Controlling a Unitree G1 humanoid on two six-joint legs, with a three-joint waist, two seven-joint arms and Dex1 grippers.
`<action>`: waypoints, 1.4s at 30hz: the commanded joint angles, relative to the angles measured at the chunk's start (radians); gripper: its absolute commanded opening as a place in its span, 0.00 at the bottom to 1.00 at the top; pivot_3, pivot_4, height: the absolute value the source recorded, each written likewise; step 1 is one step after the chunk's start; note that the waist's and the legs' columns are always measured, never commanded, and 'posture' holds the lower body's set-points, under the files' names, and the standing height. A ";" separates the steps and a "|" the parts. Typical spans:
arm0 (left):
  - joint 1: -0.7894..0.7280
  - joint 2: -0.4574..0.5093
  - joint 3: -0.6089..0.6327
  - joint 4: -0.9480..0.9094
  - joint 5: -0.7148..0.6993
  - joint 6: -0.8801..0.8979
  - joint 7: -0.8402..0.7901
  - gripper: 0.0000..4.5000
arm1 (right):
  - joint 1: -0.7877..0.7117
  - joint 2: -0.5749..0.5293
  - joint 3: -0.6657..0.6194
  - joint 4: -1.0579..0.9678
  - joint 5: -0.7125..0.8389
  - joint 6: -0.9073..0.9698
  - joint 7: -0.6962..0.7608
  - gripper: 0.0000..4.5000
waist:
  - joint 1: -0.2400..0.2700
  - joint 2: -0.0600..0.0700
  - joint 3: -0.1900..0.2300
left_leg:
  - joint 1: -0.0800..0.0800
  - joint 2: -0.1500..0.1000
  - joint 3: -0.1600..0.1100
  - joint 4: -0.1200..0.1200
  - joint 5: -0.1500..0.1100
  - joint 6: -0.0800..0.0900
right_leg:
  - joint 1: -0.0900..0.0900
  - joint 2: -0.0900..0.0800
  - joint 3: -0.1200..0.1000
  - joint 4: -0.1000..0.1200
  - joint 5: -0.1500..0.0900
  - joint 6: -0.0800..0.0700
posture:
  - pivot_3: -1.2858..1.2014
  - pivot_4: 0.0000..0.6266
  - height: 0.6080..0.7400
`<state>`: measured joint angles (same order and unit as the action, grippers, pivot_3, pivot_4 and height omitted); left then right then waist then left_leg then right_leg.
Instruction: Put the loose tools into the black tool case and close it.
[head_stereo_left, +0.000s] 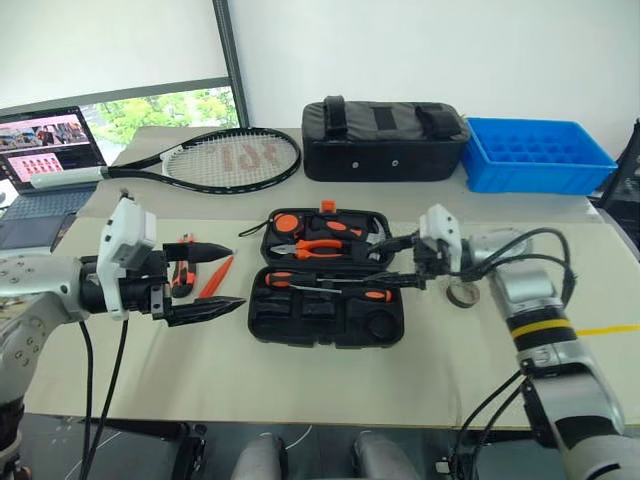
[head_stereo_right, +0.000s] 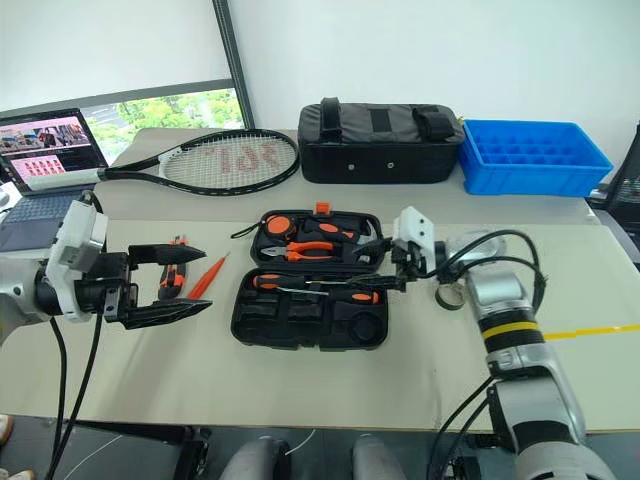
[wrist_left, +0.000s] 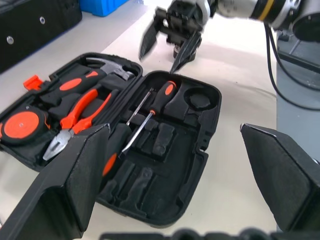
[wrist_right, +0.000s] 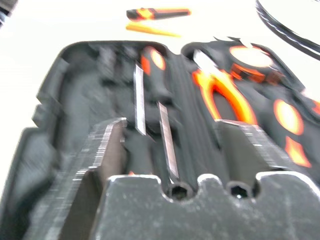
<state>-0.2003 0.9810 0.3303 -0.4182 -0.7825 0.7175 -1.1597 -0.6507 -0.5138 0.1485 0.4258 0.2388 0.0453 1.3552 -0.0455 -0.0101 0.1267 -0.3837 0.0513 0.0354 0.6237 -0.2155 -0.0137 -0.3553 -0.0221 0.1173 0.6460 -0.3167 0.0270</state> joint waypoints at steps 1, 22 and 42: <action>-0.017 0.022 0.012 -0.003 0.000 -0.027 -0.009 1.00 | -0.012 0.024 -0.014 -0.022 0.001 -0.008 -0.042 0.34 | 0.001 0.000 0.000 | -0.001 -0.001 0.000 0.000 0.000 0.000 | 0.000 -0.001 0.000 0.000 0.000 0.000 | 0.52 0.24 0.76; 0.050 -0.003 0.048 0.022 0.035 -0.025 0.079 1.00 | -0.025 0.049 0.047 0.044 -0.121 -0.081 -0.125 0.01 | -0.001 0.000 0.000 | 0.004 0.000 0.000 0.000 0.000 0.000 | 0.003 0.000 0.000 0.001 0.000 0.000 | 0.52 0.24 0.76; 0.120 -0.399 -0.144 0.110 0.461 -0.056 0.739 1.00 | 0.197 -0.211 -0.289 -0.373 0.271 0.190 -0.031 0.85 | 0.007 -0.001 0.000 | 0.000 -0.002 -0.002 -0.002 0.000 0.000 | 0.002 -0.004 -0.001 -0.002 0.000 0.000 | 0.52 0.24 0.76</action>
<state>-0.0528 0.5806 0.1976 -0.3029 -0.3530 0.6537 -0.4581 -0.4537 -0.7061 -0.0965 0.1011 0.4710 0.2259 1.3259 -0.0386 -0.0108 0.1269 -0.3839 0.0497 0.0328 0.6223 -0.2155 -0.0138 -0.3535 -0.0250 0.1165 0.6436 -0.3165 0.0270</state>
